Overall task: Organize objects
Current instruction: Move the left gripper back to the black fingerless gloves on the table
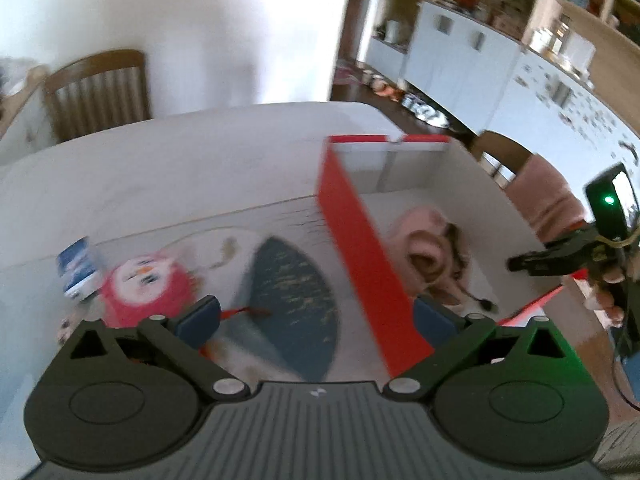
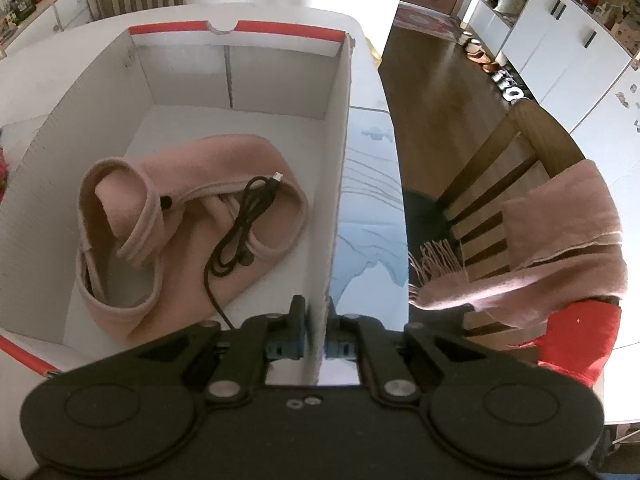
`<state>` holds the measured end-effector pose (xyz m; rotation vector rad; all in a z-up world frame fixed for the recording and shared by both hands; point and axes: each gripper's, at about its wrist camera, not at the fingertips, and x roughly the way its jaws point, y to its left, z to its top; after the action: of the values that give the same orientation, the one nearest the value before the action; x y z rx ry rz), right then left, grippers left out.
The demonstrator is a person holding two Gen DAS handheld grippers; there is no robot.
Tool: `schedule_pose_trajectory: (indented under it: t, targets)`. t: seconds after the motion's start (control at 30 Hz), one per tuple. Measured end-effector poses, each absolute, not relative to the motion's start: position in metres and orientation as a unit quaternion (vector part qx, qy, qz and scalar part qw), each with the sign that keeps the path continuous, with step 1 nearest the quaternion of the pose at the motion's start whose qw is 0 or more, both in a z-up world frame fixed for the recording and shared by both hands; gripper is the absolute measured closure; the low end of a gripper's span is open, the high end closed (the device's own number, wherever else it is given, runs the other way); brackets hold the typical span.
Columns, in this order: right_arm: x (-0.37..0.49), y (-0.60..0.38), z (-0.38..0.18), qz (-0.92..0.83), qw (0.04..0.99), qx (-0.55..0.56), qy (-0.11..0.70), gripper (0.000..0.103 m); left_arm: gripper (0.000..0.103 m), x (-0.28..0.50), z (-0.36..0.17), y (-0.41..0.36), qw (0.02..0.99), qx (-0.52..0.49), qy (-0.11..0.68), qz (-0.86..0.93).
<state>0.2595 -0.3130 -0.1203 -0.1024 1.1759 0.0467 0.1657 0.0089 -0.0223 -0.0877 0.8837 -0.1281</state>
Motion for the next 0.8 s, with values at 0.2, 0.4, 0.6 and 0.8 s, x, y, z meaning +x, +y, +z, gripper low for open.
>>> schedule_pose_trajectory:
  t: [0.2, 0.4, 0.6, 0.8]
  targets:
    - [0.260, -0.311, -0.122, 0.013, 0.828, -0.052, 0.558, 0.096, 0.000, 0.143, -0.026, 0.072, 0.904, -0.062, 0.423, 0.010]
    - [0.260, -0.311, -0.124, 0.006, 0.825, -0.049, 0.563, 0.096, 0.000, 0.125, -0.036, 0.140, 0.893, -0.066, 0.438, 0.079]
    - [0.260, -0.309, -0.125, 0.002, 0.824, -0.054, 0.564, 0.095, 0.000, 0.111, -0.064, 0.186, 0.878, -0.067, 0.461, 0.111]
    - [0.259, -0.306, -0.126, 0.001, 0.823, -0.059, 0.565, 0.094, 0.000, 0.109, -0.109, 0.212, 0.851, -0.087, 0.501, 0.133]
